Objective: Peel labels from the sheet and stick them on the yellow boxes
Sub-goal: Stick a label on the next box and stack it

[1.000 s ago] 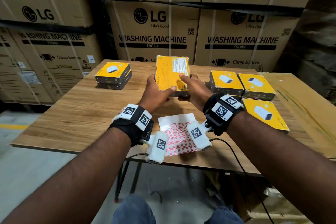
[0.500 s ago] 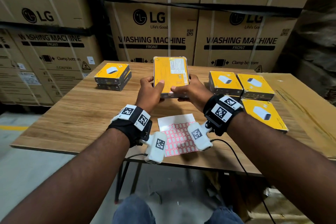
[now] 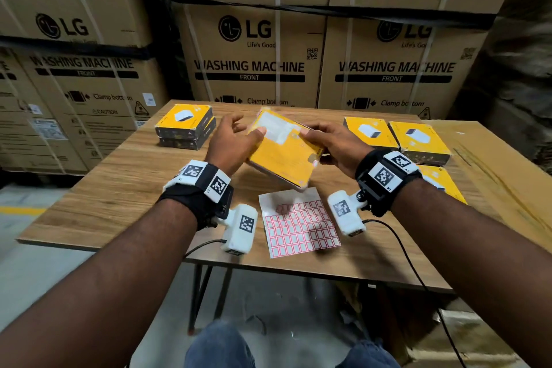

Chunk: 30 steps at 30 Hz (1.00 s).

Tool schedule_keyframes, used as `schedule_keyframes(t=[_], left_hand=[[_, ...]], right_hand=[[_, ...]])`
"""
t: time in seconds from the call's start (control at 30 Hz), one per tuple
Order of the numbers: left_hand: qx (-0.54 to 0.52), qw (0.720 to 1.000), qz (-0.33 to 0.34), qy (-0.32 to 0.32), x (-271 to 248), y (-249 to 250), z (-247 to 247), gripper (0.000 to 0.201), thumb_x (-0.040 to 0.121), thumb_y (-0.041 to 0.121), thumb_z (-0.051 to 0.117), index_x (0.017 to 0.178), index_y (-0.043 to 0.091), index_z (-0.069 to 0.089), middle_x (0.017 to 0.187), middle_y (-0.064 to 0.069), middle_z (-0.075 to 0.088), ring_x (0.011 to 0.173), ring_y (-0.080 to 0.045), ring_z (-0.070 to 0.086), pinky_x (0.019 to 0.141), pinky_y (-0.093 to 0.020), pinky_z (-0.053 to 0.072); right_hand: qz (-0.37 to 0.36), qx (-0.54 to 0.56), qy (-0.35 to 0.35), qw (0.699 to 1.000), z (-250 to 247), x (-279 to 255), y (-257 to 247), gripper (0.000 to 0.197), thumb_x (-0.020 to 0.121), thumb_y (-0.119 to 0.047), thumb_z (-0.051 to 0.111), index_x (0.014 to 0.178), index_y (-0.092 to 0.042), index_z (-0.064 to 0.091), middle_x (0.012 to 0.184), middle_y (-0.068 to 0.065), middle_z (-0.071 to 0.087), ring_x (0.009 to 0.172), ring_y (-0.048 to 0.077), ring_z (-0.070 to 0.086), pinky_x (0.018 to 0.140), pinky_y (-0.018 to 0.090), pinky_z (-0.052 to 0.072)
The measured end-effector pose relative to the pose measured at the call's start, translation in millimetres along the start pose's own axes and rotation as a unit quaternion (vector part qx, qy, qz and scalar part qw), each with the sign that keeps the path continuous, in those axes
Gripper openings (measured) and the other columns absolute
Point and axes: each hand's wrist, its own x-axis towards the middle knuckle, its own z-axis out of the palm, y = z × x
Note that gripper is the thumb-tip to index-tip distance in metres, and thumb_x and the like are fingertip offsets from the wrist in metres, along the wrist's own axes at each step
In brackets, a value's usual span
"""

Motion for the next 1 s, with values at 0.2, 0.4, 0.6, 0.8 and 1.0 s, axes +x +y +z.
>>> schedule_keyframes(t=[0.2, 0.4, 0.6, 0.8, 1.0], left_hand=[[0.052, 0.985, -0.04, -0.157, -8.9, 5.8, -9.3, 0.05, 0.092, 0.041, 0.062, 0.139, 0.032, 0.046, 0.114, -0.003, 0.065, 0.092, -0.02, 0.067, 0.078, -0.036, 0.053], [0.109, 0.969, -0.036, -0.22, -18.6, 6.7, -7.1, 0.033, 0.095, 0.04, 0.058, 0.125, 0.026, 0.055, 0.106, -0.002, 0.068, 0.086, -0.016, 0.062, 0.07, -0.028, 0.051], [-0.032, 0.97, -0.14, -0.195, -13.6, 4.7, -1.6, 0.024, 0.097, 0.016, 0.059, 0.116, 0.001, 0.06, 0.095, -0.01, 0.07, 0.071, -0.014, 0.066, 0.06, -0.02, 0.057], [-0.151, 0.954, -0.233, -0.115, -7.7, 1.1, -1.7, 0.019, 0.099, 0.01, 0.052, 0.115, 0.0, 0.055, 0.108, -0.018, 0.062, 0.081, -0.018, 0.064, 0.066, -0.028, 0.06], [-0.181, 0.944, -0.255, -0.104, -14.2, -11.1, 6.5, 0.02, 0.096, 0.007, 0.053, 0.112, -0.006, 0.055, 0.099, -0.021, 0.061, 0.074, -0.019, 0.064, 0.065, -0.027, 0.061]], right_hand=[[0.013, -0.009, 0.026, 1.0, -13.1, 2.3, 4.3, 0.028, 0.084, -0.031, 0.075, 0.109, -0.019, 0.07, 0.101, 0.006, 0.072, 0.088, 0.018, 0.066, 0.074, 0.034, 0.053], [0.029, 0.021, 0.0, 0.999, -15.1, 3.5, 8.9, 0.043, 0.086, -0.029, 0.074, 0.119, -0.004, 0.063, 0.11, 0.016, 0.072, 0.101, 0.031, 0.069, 0.091, 0.046, 0.056], [0.046, -0.021, 0.075, 0.996, -14.0, 16.5, 7.7, 0.068, 0.073, -0.044, 0.082, 0.126, -0.013, 0.054, 0.112, 0.007, 0.069, 0.097, 0.024, 0.065, 0.075, 0.035, 0.053], [0.094, -0.144, 0.093, 0.981, -9.7, 12.3, 8.6, 0.086, 0.076, -0.055, 0.076, 0.141, -0.017, 0.034, 0.121, 0.008, 0.054, 0.108, 0.022, 0.058, 0.083, 0.04, 0.057], [0.151, -0.046, -0.008, 0.987, 15.5, -2.3, 18.2, 0.058, 0.086, -0.029, 0.075, 0.125, -0.006, 0.04, 0.115, 0.02, 0.063, 0.096, 0.028, 0.067, 0.088, 0.05, 0.057]])
